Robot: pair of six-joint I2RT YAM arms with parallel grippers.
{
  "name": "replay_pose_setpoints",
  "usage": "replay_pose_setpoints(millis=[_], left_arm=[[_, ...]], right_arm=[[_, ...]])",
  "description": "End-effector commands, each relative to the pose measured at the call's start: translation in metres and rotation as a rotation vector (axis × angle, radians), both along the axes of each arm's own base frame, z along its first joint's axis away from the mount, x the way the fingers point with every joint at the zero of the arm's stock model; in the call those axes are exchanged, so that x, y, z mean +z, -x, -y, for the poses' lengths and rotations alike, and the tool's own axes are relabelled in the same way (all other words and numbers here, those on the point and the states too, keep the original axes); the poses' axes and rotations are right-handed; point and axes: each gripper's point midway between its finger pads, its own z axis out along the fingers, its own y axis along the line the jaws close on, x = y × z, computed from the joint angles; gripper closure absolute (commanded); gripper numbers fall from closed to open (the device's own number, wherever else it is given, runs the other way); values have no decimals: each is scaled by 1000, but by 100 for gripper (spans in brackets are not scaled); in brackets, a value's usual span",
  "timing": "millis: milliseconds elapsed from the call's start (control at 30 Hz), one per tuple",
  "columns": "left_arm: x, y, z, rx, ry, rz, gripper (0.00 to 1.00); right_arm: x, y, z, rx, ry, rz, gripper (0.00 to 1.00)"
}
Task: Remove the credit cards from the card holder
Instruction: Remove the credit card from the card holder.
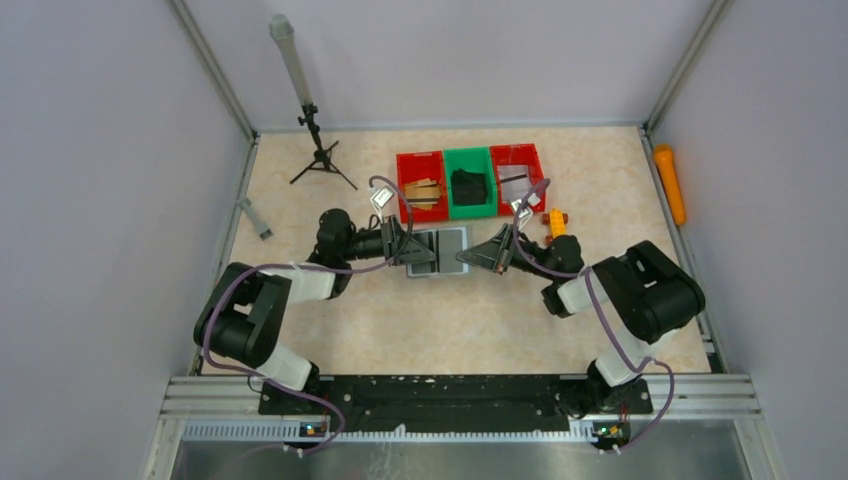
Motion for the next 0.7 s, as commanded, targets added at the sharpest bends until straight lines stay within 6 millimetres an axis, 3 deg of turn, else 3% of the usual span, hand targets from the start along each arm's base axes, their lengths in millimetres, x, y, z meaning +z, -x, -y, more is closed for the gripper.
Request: replay_pose_setpoints(millis=[0, 400, 667], left_arm=[[11, -3, 4, -13, 24, 64, 66], [21, 3, 5, -41, 67, 79, 74], [22, 4, 5, -41, 73, 83, 91]], right_arm=[[34, 6, -3, 28, -75, 164, 100], [27, 7, -11, 44, -47, 158, 100], [26, 7, -12, 50, -42, 155, 100]])
